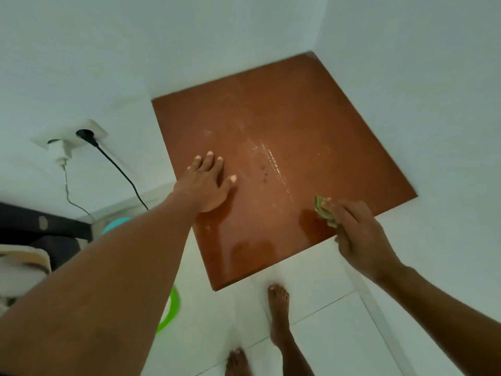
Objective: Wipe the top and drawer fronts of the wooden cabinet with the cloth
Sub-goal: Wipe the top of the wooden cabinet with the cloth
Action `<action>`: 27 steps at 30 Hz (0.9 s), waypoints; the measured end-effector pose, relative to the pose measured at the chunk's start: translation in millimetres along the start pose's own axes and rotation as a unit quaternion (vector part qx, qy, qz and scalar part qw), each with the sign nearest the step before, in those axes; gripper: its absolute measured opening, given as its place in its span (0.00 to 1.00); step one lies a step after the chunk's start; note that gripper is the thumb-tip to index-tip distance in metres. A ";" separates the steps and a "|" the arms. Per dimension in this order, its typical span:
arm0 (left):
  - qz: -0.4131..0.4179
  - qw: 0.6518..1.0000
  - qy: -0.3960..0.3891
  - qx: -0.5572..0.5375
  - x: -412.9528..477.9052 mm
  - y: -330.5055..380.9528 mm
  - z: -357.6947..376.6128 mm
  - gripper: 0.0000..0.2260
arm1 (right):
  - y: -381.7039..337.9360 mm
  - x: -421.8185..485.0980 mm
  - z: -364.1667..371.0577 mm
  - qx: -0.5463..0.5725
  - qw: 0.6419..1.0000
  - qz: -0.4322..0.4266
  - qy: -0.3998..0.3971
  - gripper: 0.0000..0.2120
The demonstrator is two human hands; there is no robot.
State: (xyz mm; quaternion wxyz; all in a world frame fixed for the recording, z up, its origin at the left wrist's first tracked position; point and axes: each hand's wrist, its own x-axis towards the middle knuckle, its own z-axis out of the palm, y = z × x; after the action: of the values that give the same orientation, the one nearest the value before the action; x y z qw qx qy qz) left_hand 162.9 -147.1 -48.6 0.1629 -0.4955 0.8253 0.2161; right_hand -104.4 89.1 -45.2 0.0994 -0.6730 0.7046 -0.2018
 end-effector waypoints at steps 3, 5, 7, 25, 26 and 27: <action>-0.021 0.999 0.014 -0.023 4.6 6.0 4.0 0.35 | -0.4 100.7 7.6 -0.025 0.999 -0.004 0.020 0.20; -0.022 0.999 0.032 -0.020 8.4 4.7 3.1 0.34 | -4.9 165.7 19.7 -0.038 0.999 -0.016 0.014 0.20; -0.013 0.999 0.050 -0.006 10.2 -4.0 4.4 0.32 | -15.3 226.2 35.1 -0.045 0.998 -0.035 -0.001 0.21; -0.024 0.990 0.098 -0.100 9.6 -10.5 30.1 0.30 | -14.8 404.2 109.3 -0.145 0.967 -0.109 -0.179 0.31; -0.026 0.990 0.103 -0.098 9.5 -10.3 30.0 0.30 | -13.2 399.5 114.6 -0.152 0.968 -0.103 -0.171 0.31; -0.027 0.990 0.104 -0.096 9.5 -9.9 29.7 0.30 | -12.8 394.5 117.4 -0.156 0.969 -0.097 -0.167 0.31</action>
State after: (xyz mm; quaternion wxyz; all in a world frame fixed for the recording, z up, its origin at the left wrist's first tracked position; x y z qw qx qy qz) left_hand 169.0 -142.9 -80.5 0.0341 -0.5509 0.7994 0.2372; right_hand -73.8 -318.7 -93.5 0.0894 -0.7695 0.6321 0.0171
